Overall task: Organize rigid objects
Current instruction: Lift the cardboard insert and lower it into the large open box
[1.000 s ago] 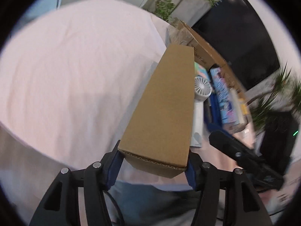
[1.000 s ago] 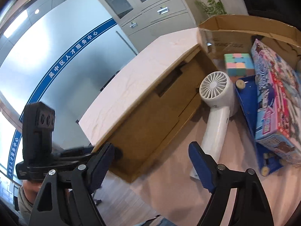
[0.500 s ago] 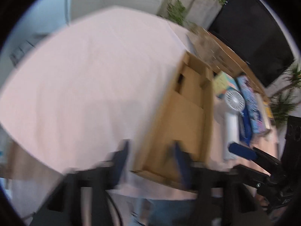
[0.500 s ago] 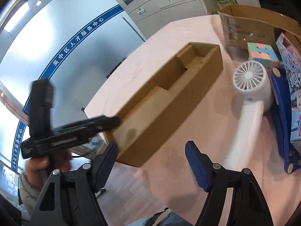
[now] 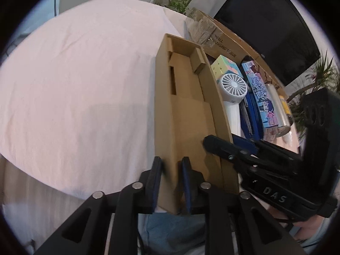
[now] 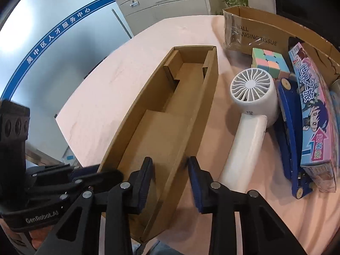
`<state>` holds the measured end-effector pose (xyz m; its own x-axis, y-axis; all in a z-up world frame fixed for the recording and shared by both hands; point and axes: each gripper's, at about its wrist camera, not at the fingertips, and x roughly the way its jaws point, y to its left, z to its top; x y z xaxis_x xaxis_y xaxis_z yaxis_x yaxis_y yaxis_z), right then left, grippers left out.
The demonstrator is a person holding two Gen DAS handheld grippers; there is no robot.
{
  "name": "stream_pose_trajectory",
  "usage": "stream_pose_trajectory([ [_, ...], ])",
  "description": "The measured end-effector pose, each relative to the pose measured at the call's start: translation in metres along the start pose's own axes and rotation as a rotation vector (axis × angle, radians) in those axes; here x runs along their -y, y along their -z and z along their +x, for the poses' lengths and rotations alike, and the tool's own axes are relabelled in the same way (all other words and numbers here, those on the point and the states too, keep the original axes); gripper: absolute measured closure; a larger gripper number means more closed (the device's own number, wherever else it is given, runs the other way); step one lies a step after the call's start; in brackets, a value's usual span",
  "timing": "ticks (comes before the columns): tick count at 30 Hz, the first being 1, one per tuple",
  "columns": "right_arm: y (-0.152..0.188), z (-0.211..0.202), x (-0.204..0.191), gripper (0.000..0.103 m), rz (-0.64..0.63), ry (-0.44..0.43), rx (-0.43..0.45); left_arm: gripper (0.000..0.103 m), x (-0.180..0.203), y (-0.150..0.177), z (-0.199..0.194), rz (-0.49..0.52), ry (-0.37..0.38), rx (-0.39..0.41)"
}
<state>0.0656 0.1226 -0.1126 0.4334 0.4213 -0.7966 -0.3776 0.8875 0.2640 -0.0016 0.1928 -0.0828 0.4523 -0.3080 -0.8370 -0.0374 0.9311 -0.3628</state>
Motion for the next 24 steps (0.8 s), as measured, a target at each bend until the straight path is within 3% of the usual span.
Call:
stream_pose_trajectory([
  [1,-0.001,-0.003,0.001,0.081,0.006,-0.003,0.009,0.092,0.003,-0.002,-0.002,0.010,-0.015,0.005],
  [3,-0.003,-0.014,-0.002,0.085,-0.011,0.014,0.053,0.092,0.017,-0.007,-0.012,0.038,-0.029,0.038],
  [6,-0.011,-0.052,-0.013,0.087,-0.077,0.069,0.216,0.093,0.045,-0.029,-0.048,0.097,-0.054,0.169],
  [11,-0.066,-0.118,0.004,0.088,-0.097,0.109,0.417,0.092,0.113,-0.108,-0.097,0.287,-0.088,0.398],
  [13,-0.097,-0.142,0.022,0.088,-0.069,0.126,0.472,0.093,0.140,-0.142,-0.101,0.357,-0.088,0.439],
  [16,-0.146,-0.175,0.055,0.089,-0.032,0.180,0.551,0.093,0.168,-0.198,-0.090,0.404,-0.057,0.432],
  [18,-0.179,-0.190,0.081,0.089,0.006,0.195,0.559,0.093,0.182,-0.232,-0.069,0.411,-0.039,0.396],
  [24,-0.258,-0.170,0.161,0.089,0.082,0.202,0.452,0.093,0.186,-0.294,0.010,0.389,-0.047,0.274],
])
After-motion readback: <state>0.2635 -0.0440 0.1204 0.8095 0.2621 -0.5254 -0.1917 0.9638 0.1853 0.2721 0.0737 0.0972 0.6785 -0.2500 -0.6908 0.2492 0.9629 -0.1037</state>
